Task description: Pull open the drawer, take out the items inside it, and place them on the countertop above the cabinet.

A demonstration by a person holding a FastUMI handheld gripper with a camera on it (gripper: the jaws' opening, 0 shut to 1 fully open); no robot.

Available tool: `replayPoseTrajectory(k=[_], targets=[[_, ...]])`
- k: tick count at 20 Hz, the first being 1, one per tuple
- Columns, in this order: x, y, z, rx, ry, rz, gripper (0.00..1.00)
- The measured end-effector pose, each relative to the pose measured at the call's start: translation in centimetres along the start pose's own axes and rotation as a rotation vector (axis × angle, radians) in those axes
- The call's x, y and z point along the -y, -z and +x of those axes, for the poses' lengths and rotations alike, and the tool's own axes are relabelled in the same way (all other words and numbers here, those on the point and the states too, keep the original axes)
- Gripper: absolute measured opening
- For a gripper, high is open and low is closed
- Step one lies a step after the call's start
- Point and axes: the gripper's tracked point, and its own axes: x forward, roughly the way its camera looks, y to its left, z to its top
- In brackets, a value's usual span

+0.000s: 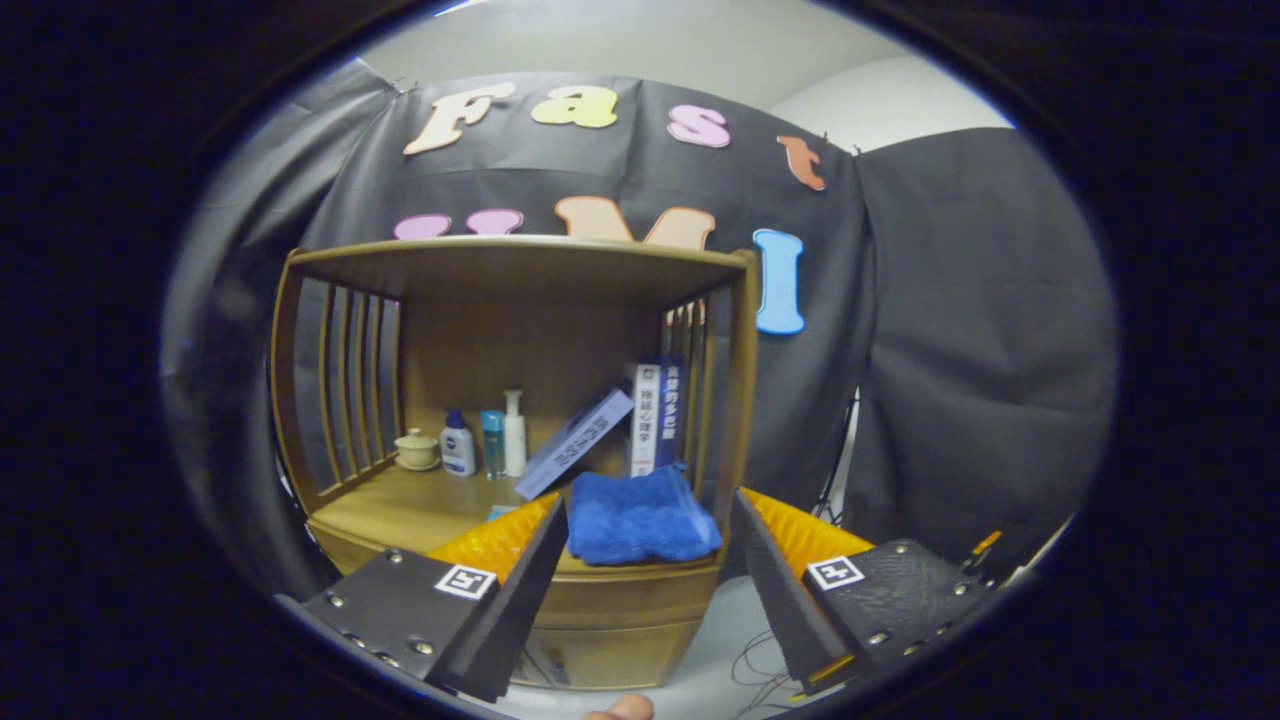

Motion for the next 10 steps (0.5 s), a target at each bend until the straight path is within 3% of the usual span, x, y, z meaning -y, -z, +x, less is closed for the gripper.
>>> replayPoseTrajectory(k=[10], targets=[[11.2,2.4,-1.4,0.056,0.028,-0.003,0.97]])
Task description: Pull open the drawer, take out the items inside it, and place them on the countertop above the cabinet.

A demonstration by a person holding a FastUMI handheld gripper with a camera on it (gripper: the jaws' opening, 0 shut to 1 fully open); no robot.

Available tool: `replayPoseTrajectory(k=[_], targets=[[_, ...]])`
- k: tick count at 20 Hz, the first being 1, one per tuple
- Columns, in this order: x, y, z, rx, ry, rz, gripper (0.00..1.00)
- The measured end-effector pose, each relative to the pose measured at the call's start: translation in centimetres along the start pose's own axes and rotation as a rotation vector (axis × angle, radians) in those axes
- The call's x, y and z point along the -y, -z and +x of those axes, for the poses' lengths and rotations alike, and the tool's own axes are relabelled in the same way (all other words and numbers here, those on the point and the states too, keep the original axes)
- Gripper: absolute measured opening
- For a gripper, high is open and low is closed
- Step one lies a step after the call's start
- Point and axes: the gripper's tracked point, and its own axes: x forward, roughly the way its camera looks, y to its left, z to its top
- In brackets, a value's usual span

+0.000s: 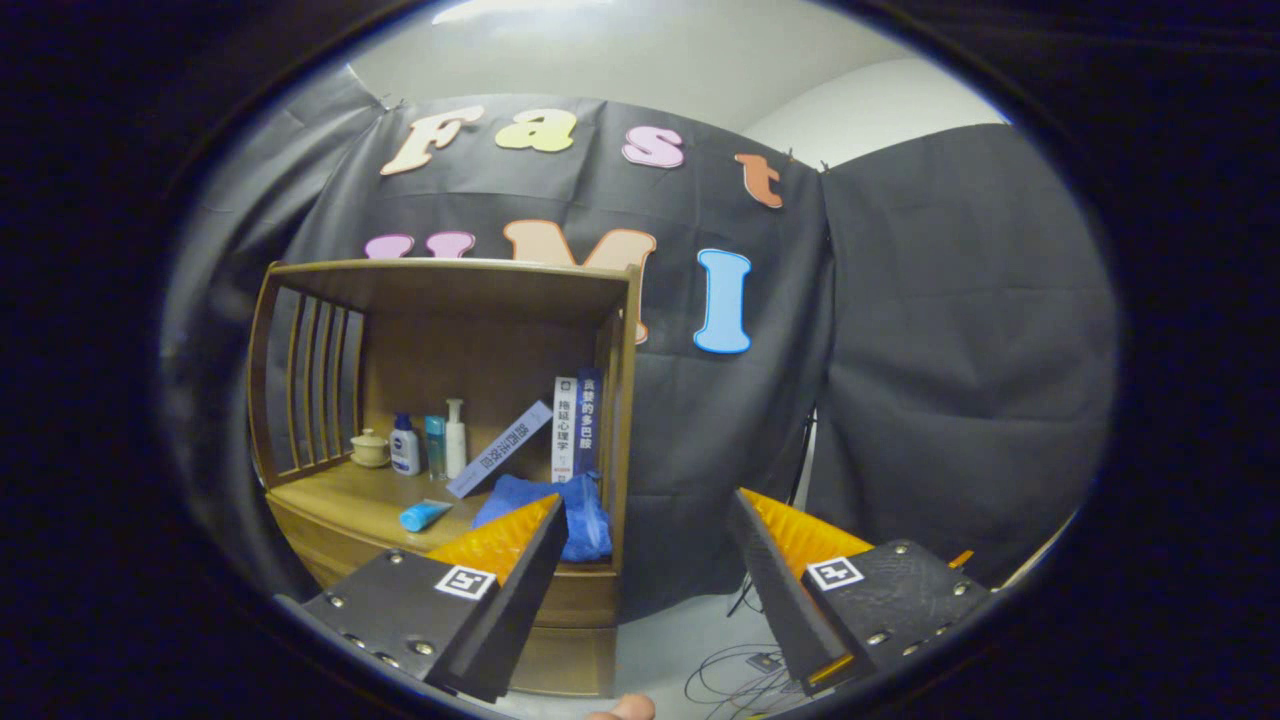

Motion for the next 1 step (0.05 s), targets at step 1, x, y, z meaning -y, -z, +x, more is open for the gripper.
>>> replayPoseTrajectory(k=[1], targets=[[0.78,0.45,-0.08,-0.001,0.002,0.000,0.97]])
